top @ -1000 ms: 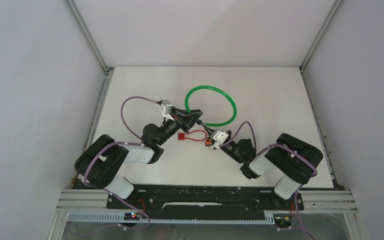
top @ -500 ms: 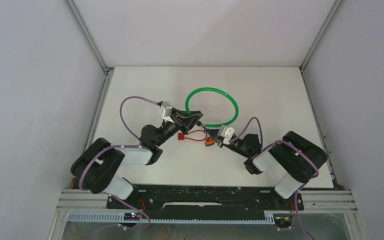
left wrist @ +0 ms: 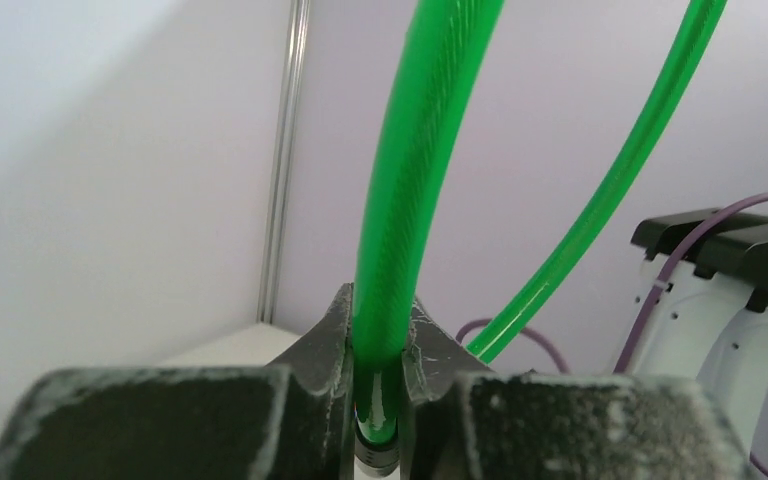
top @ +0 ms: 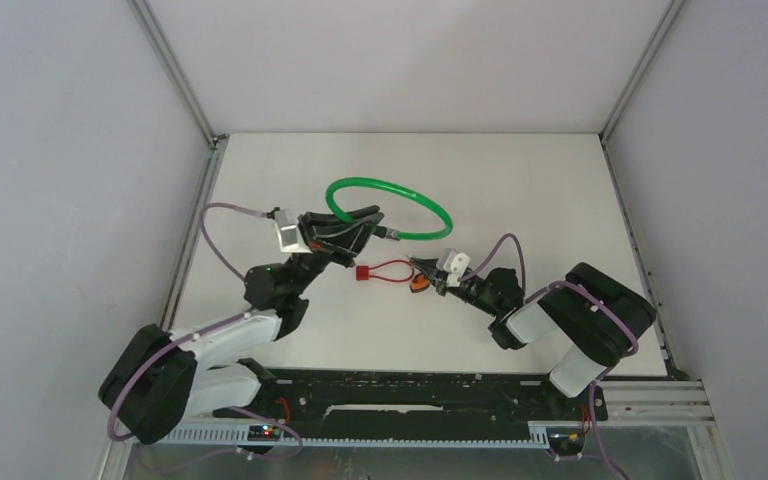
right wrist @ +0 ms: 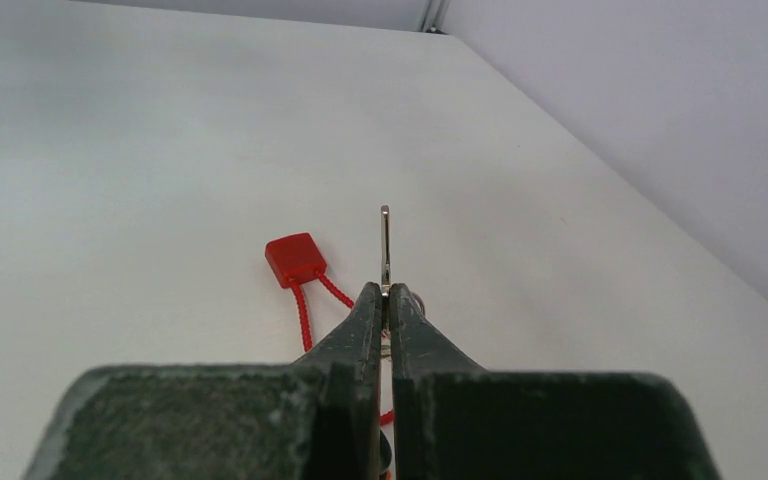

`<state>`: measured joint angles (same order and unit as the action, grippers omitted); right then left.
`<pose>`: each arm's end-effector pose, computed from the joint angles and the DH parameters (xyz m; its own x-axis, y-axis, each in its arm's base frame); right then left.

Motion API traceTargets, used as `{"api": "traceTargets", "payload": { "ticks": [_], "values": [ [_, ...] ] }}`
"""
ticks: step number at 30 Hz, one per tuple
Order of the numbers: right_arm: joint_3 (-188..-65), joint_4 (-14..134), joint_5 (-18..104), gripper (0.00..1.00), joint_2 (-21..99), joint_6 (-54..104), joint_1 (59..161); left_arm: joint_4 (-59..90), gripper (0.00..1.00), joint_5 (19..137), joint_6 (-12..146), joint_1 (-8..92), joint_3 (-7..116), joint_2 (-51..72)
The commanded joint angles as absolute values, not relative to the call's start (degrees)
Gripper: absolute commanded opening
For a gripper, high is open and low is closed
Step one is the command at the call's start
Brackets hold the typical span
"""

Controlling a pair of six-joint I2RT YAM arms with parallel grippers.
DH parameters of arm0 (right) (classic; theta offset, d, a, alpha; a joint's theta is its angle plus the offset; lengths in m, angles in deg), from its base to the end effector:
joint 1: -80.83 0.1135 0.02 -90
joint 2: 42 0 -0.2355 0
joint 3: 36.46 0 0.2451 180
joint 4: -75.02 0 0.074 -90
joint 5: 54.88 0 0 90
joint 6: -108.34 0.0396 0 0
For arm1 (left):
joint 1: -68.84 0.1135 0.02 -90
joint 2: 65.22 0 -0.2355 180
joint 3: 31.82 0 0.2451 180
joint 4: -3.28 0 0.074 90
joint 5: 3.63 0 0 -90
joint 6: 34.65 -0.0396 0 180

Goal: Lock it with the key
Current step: Lock the lock, then place the key at the center of the board.

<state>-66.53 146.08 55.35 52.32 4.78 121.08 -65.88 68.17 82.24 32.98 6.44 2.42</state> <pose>0.1855 0.1750 0.1408 0.2916 -0.0414 -0.9557 -0.8229 0.4985 -0.2727 0.1790 -0.1446 0.2825 0.1228 -0.6189 -0.7758 0.9044 0.3917 -0.1693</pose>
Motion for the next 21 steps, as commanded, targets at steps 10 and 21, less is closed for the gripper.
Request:
{"api": "traceTargets", "payload": {
  "ticks": [10,21],
  "values": [
    [-67.7,141.4,31.6,0.0,48.3,16.8,121.0,-46.3,0.0,80.2,78.8,33.6,4.1,-8.6],
    [-72.3,115.1,17.0,0.0,42.0,27.1,118.4,-43.0,0.0,85.7,80.4,35.3,-0.1,-12.6]
  ]
}}
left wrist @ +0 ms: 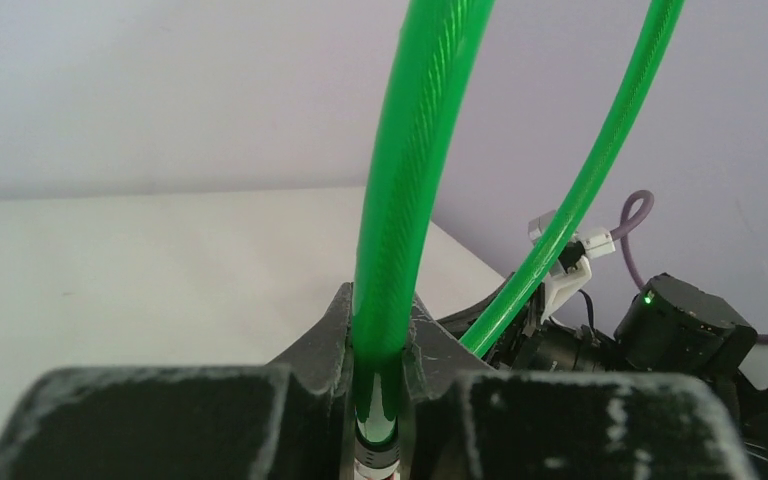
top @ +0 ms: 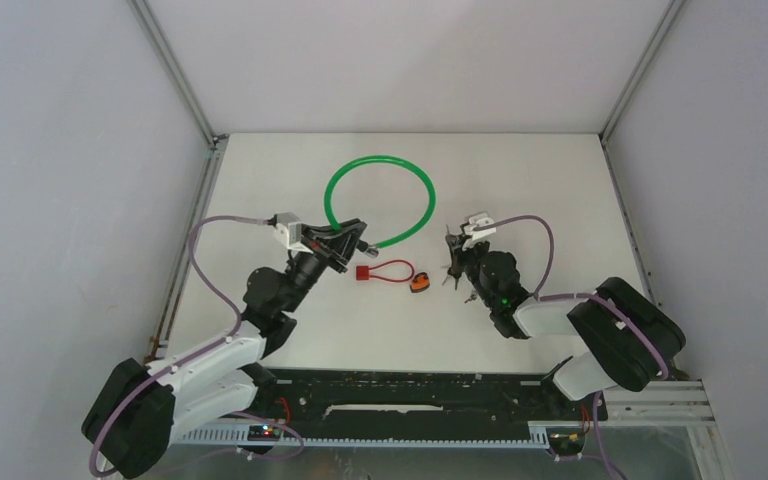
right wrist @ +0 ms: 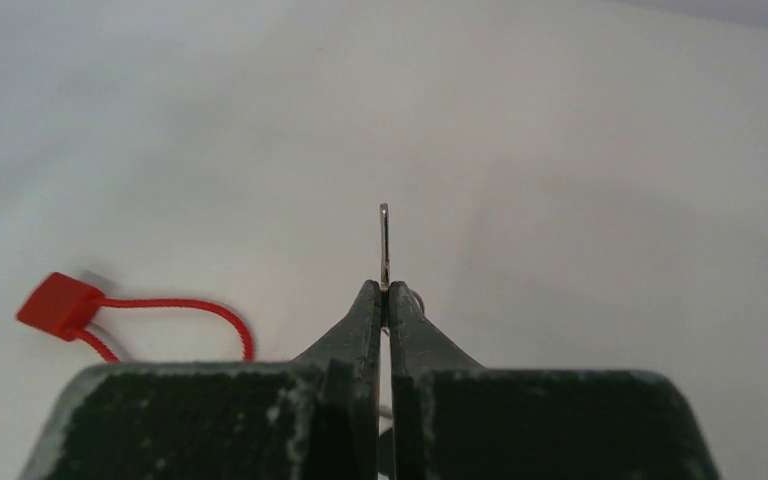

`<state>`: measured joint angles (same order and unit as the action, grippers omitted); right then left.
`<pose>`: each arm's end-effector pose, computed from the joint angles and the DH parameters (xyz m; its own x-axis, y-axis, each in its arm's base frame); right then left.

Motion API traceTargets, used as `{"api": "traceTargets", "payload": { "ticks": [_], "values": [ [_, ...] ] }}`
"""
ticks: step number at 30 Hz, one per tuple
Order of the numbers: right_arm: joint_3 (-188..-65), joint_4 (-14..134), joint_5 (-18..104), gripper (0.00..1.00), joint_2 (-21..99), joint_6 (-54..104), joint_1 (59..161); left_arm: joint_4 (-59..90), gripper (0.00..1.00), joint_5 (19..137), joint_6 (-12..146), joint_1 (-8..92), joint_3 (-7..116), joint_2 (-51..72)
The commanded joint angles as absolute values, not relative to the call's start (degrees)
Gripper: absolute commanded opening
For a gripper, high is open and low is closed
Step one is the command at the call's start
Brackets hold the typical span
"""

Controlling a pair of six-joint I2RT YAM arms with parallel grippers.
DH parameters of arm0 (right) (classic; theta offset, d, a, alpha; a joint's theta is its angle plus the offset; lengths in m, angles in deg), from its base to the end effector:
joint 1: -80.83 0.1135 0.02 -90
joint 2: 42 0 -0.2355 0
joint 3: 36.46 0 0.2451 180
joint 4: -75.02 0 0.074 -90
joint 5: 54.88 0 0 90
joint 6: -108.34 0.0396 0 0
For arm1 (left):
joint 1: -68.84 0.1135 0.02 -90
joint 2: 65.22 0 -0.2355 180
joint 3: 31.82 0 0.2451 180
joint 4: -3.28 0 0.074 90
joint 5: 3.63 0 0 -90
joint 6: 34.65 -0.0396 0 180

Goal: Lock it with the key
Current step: Place the key at the center of the board, then place the lock at the center of the board.

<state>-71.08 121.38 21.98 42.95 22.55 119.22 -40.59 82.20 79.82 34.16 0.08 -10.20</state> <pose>0.2157 0.1594 0.1516 -0.0855 0.0235 -0.9961 -0.4219 0.9048 0.0575 0.1764 -0.1256 0.2504 0.0070 -0.5072 -0.8618 0.6881 0.6278 -0.3639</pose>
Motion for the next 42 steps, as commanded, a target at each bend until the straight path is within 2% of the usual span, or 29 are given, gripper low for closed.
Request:
{"api": "traceTargets", "payload": {
  "ticks": [1,6,9,14,19,22,25,32,38,42],
  "values": [
    [-72.3,114.9,17.3,0.03,42.1,27.1,118.4,-42.5,0.0,85.9,80.7,35.5,0.1,-12.7],
    [-72.3,114.2,17.0,0.24,41.8,26.9,118.0,-41.1,0.0,86.2,81.5,36.4,0.5,-12.7],
    [-72.3,113.9,16.7,0.3,41.4,26.8,117.7,-40.2,0.0,86.2,82.0,36.7,0.8,-12.7],
    [-72.3,114.5,14.0,0.32,41.5,27.7,117.6,-33.3,0.0,89.2,84.7,38.5,3.5,-12.1],
    [-72.3,118.5,9.5,0.32,42.2,32.7,117.6,-16.0,0.0,88.3,87.1,41.9,11.7,-9.7],
    [-72.3,119.0,11.4,0.43,40.7,33.1,117.6,-5.7,0.0,87.9,87.2,44.0,16.0,-7.4],
    [-72.3,117.7,12.3,0.52,38.7,34.1,117.6,-3.7,0.0,86.8,89.6,46.8,15.9,-6.2],
    [-74.4,112.5,17.0,0.61,38.1,35.1,116.7,3.4,0.0,85.4,92.1,52.1,16.6,1.3],
    [-76.8,105.3,19.6,0.66,36.1,36.9,115.8,0.6,0.0,80.6,92.7,53.4,14.9,10.2],
    [-76.9,104.5,22.6,0.78,35.4,36.4,115.7,1.3,0.02,84.3,93.4,54.0,14.1,11.9]
  ]
}}
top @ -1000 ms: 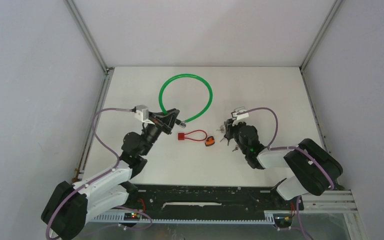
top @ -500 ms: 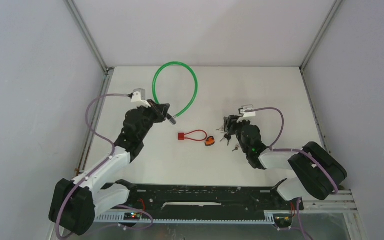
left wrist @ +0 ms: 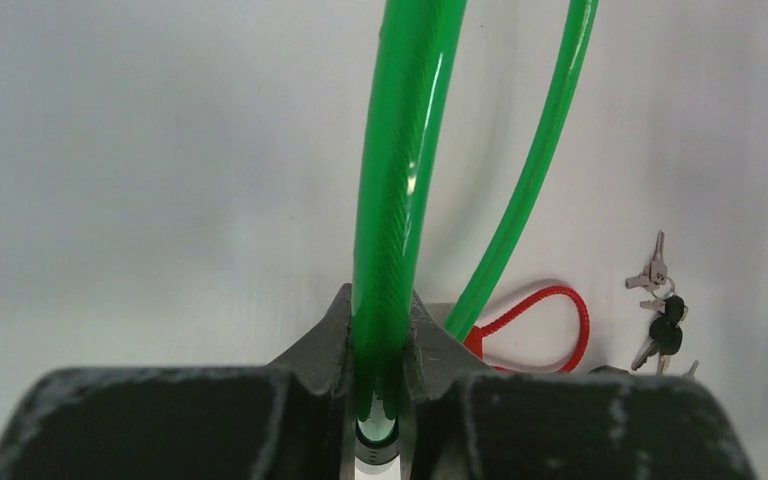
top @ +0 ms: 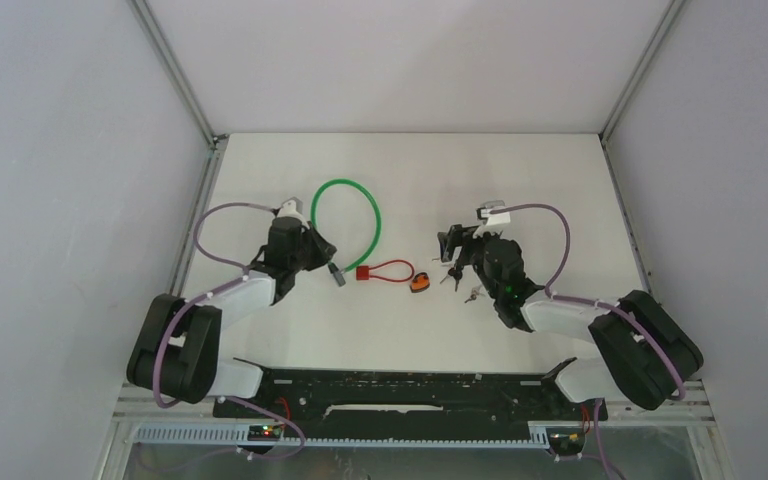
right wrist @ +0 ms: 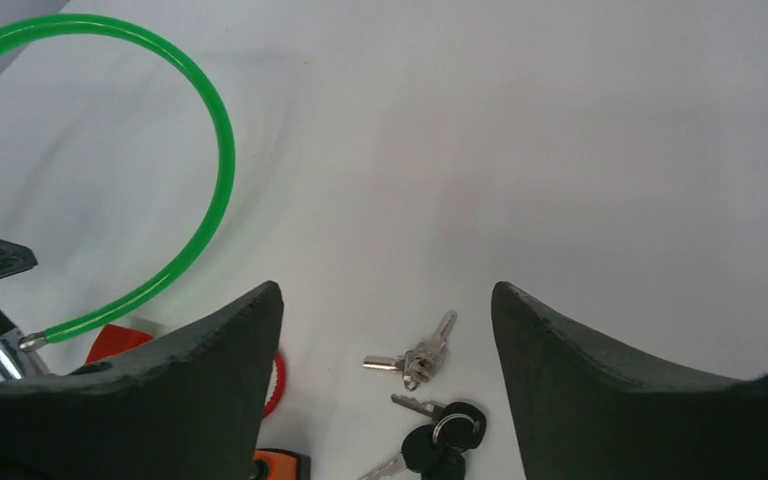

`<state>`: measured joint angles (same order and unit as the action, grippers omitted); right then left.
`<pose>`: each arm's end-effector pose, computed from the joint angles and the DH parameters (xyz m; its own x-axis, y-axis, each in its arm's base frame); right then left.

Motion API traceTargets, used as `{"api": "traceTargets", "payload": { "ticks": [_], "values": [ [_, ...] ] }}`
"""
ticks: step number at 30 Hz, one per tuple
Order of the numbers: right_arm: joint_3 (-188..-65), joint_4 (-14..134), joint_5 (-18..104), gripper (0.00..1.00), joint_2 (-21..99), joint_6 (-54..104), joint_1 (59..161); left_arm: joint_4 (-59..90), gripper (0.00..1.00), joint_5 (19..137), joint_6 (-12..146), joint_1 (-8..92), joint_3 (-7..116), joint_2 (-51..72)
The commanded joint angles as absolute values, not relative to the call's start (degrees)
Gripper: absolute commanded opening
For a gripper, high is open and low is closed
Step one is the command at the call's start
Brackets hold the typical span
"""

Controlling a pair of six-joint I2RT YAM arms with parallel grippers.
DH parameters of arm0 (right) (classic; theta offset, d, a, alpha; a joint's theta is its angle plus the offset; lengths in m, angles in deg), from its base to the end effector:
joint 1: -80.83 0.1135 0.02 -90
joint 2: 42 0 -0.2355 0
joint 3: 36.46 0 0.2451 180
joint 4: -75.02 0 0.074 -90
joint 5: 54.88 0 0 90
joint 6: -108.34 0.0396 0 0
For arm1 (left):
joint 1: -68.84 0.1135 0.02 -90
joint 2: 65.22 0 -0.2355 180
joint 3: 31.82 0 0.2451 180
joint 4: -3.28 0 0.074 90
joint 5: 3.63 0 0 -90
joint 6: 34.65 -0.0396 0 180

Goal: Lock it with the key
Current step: Place the lock at the center of the board.

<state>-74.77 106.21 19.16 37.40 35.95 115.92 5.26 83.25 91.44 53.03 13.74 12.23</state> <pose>0.2287 0.1473 0.1646 -0.2342 0.1909 -0.9532 -0.2730 0.9282 0.2530 0.2604 -0.0760 0.1506 -0.6192 -0.4360 -0.6531 -0.0609 0.8559 -0.5136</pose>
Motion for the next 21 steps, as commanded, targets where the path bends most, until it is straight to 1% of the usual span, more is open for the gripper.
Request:
{"api": "traceTargets", "payload": {
  "ticks": [1,4,6,8,14,18,19,20,21],
  "values": [
    [-76.9,104.7,22.8,0.82,35.7,36.3,115.6,1.7,0.03,85.8,93.7,54.3,13.9,11.9],
    [-77.0,105.3,23.0,0.88,36.6,35.9,115.6,2.4,0.12,89.5,94.1,54.8,13.2,11.7],
    [-77.0,105.7,22.9,0.89,37.2,35.4,115.6,3.2,0.18,91.3,93.7,54.9,13.1,11.5],
    [-77.0,106.0,22.9,0.91,37.8,34.6,115.5,3.8,0.22,92.5,93.3,55.2,13.1,11.5],
    [-77.0,106.6,23.1,0.92,38.6,33.7,115.6,4.6,0.34,92.5,92.3,55.8,13.3,12.1],
    [-77.0,107.3,22.2,0.92,39.3,33.4,115.6,6.8,0.45,92.7,90.0,55.9,13.9,10.9],
    [-77.0,107.5,21.9,0.92,39.6,33.4,115.6,7.2,0.5,93.2,89.6,55.9,13.8,10.1],
    [-77.0,107.7,21.7,0.92,40.0,33.5,115.5,7.5,0.59,93.7,89.1,55.9,13.5,9.1],
    [-77.0,108.0,21.5,0.92,40.4,33.8,115.5,8.1,0.78,94.4,88.9,55.9,13.3,8.1]
  ]
}}
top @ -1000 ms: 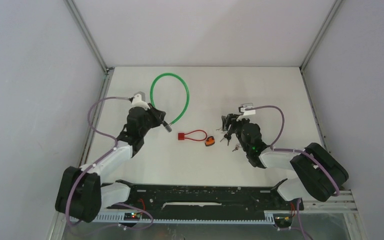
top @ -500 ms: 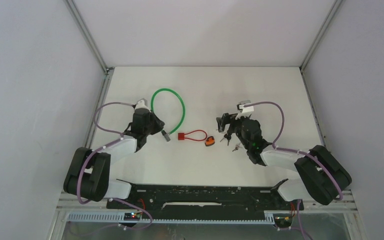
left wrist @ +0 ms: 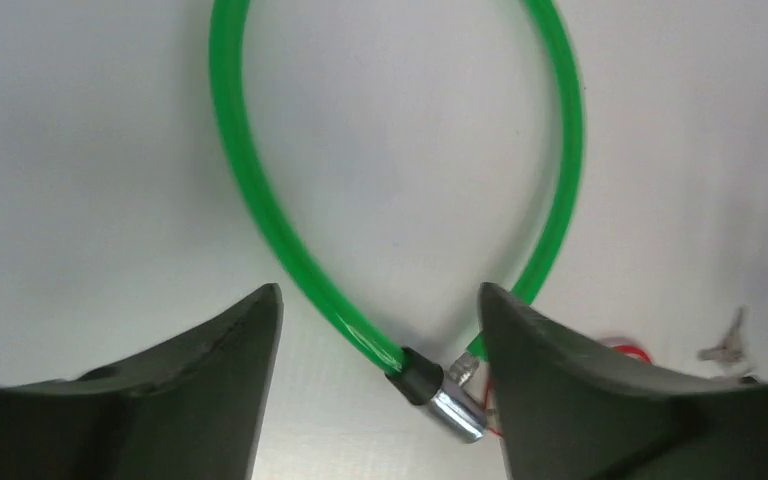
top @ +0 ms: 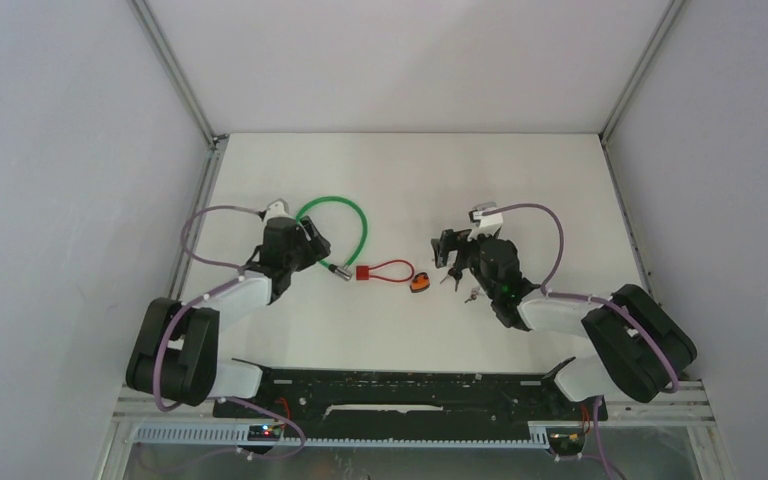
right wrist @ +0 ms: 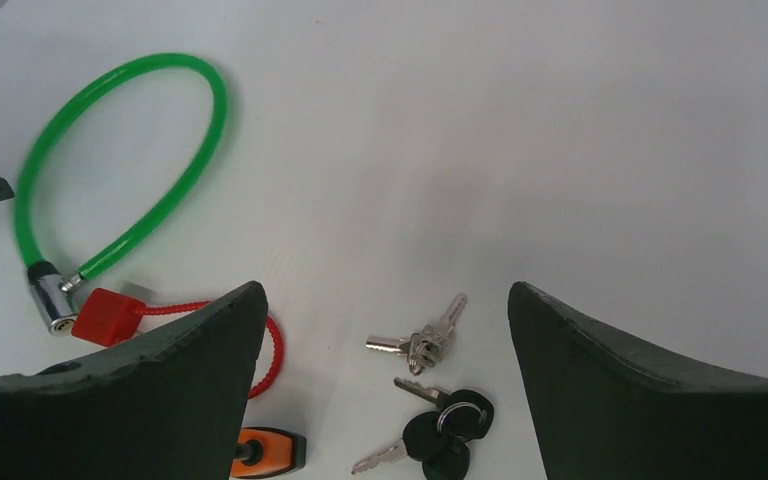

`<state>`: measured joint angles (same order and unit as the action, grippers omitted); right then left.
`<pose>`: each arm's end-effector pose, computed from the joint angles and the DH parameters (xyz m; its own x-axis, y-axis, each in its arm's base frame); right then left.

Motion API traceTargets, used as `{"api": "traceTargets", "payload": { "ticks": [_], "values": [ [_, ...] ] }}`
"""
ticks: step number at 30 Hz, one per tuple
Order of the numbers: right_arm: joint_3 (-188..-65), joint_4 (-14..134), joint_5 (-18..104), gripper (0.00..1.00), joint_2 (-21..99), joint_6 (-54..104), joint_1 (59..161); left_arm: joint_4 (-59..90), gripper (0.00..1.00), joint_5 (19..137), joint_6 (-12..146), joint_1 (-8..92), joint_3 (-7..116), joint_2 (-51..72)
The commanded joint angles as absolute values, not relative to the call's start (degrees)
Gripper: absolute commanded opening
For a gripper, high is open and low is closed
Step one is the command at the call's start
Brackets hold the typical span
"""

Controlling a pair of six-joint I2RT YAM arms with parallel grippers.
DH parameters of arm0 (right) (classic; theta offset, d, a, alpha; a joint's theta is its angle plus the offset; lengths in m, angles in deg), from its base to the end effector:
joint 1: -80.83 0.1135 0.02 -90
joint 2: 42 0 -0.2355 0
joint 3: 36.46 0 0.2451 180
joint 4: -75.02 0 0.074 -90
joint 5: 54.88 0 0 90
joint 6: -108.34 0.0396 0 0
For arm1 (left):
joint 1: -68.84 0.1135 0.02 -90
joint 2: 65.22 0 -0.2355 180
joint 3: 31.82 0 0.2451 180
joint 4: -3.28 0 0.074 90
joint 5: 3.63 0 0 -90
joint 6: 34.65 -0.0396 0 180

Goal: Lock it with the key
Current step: Place the lock at the center of the board.

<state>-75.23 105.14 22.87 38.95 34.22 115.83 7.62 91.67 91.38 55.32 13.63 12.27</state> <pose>0.2299 0.1507 0.1579 -0.2715 0.1363 -0.9527 -0.3288 0.9172 0.2249 0.2615 -0.0591 0.1461 -0.5608 -0.4675 -0.6833 -0.2094 0.8786 -0.4293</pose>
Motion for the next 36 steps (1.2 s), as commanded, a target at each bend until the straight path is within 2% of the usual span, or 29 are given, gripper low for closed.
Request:
{"api": "traceTargets", "payload": {
  "ticks": [1,2,3,5,9,18,22,36],
  "values": [
    [-77.0,108.2,21.3,0.92,40.6,34.3,115.5,9.0,0.91,95.1,88.7,55.9,13.2,6.6],
    [-77.2,107.8,21.3,0.92,40.8,35.2,115.4,9.9,0.98,95.7,88.3,55.9,13.2,5.7],
    [-77.7,106.6,21.6,0.94,40.9,35.9,115.2,10.5,0.99,96.1,87.8,55.9,12.9,4.5],
    [-80.1,100.9,23.0,0.99,40.7,36.6,114.5,11.1,1.0,96.9,86.0,55.9,12.2,2.2],
    [-85.9,88.2,27.0,0.99,40.0,40.7,112.1,9.4,1.0,98.3,83.0,55.9,9.5,-2.0],
    [-90.1,82.1,44.0,0.99,43.0,49.3,103.1,0.7,1.0,104.8,76.6,55.7,5.1,-9.9],
    [-93.0,79.3,44.8,0.99,46.0,48.3,102.7,-3.6,1.0,104.5,77.5,55.7,2.5,-11.1],
    [-93.1,76.9,40.2,0.99,43.3,48.1,102.8,-2.4,1.0,103.8,78.8,55.6,3.6,-8.4]
  ]
}}
